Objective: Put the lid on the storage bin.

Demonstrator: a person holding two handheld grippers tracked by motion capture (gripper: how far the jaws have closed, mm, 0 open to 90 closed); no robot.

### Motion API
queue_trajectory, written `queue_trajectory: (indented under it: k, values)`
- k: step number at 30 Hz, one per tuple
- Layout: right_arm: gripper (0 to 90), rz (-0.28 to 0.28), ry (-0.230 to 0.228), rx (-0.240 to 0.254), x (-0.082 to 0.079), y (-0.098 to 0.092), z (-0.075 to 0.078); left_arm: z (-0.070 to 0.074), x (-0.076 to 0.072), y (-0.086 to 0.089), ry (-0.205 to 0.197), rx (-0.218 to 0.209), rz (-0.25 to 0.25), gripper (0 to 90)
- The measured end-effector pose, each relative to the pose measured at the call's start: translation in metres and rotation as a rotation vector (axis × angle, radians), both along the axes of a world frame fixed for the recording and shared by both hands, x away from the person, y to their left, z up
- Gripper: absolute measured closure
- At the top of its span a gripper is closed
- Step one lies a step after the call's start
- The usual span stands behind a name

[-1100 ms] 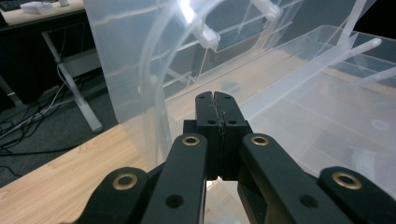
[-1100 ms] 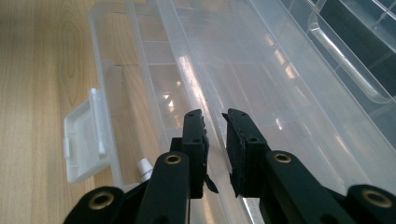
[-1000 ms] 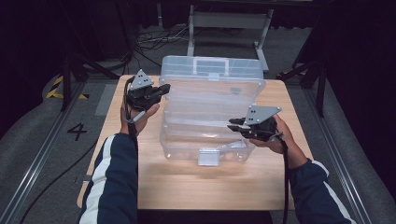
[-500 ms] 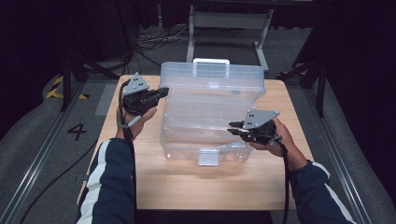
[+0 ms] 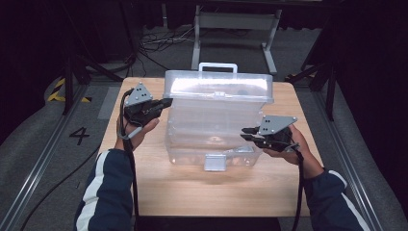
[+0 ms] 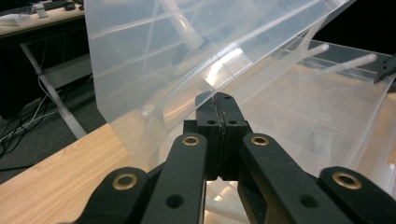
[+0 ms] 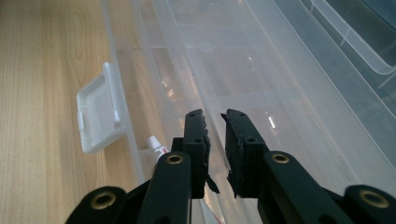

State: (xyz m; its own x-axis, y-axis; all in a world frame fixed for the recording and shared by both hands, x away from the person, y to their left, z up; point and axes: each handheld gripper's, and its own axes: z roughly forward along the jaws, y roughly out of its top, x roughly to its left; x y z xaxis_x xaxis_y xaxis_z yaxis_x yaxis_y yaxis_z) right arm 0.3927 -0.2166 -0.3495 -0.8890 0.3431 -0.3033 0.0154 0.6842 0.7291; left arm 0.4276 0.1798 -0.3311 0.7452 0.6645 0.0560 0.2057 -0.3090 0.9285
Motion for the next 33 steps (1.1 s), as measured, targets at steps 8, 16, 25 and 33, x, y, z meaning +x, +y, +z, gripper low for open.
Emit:
queue_trajectory:
  k: [8,16,25,33]
  values:
    - [79.7,-0.01,0.006,0.007,-0.003,-0.013,-0.001,-0.006,-0.006,-0.001,0.002,0.014,-0.014,90.0]
    - [79.6,-0.02,0.006,0.001,-0.007,-0.019,-0.003,-0.011,-0.013,-0.001,0.007,0.037,-0.024,90.0]
    - [78.8,-0.029,0.025,0.015,-0.009,-0.027,-0.007,-0.014,-0.015,0.001,0.01,0.049,-0.037,90.0]
    - [78.5,-0.036,0.029,0.03,-0.011,-0.034,-0.006,-0.017,-0.018,0.0,0.015,0.052,-0.044,90.0]
